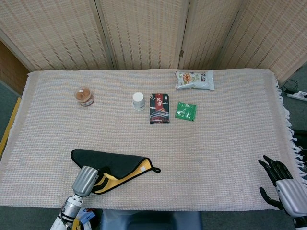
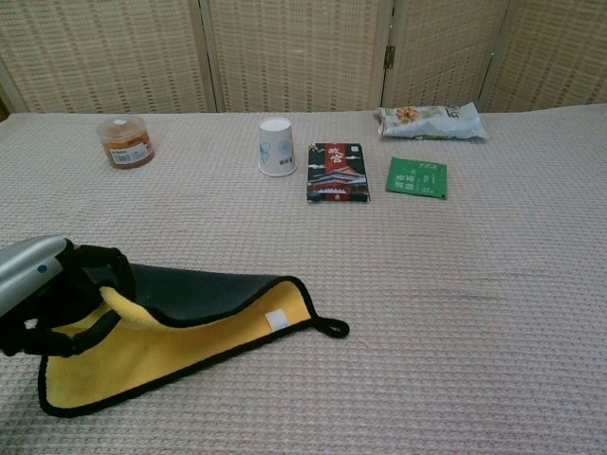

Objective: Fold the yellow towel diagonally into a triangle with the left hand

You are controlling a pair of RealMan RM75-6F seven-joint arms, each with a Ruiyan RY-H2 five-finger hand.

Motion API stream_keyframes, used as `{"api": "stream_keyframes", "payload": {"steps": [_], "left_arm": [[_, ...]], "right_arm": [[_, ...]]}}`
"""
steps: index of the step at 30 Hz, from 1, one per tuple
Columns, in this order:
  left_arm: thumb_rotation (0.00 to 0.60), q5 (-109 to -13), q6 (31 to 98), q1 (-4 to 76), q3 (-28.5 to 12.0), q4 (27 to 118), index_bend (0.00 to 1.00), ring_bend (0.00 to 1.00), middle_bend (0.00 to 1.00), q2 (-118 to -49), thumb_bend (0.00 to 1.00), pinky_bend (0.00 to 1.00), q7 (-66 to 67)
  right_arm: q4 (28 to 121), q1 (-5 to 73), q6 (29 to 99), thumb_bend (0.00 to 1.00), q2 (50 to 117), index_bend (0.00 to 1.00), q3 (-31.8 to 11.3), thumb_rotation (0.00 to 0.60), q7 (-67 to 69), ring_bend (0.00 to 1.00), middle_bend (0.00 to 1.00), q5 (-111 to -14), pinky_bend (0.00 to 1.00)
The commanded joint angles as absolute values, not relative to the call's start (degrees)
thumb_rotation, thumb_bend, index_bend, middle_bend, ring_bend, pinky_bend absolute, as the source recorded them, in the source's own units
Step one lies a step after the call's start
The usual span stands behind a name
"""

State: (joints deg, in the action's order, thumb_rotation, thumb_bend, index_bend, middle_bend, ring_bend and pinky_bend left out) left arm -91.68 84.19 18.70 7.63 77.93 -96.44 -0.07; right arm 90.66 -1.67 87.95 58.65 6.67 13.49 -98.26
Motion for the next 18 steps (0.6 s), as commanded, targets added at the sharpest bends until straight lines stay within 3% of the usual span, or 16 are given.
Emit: {"api": "stream_keyframes", "payload": {"steps": [1,18], "left_arm": [[0.6,-92.4,84.4,17.8,8.3,77.5,0.55,1.0,1.0,-96.4,0.51,1.0,-0.3],[0.6,-95.4,86.0,13.5,10.6,78.3,0.57,1.0,1.0,-91.7,0.51,1.0,-3.0]], "right_arm": [[90.4,-2.2,88.6,0.49,58.7,0.0,7.0,0.6,13.7,0.0,0.0,-98.6,0.0],[91.5,-2.2,88.2,0.49,59.0,0.0,7.3,0.6,11.7,0.0,0.0,-98.9,0.0]]}}
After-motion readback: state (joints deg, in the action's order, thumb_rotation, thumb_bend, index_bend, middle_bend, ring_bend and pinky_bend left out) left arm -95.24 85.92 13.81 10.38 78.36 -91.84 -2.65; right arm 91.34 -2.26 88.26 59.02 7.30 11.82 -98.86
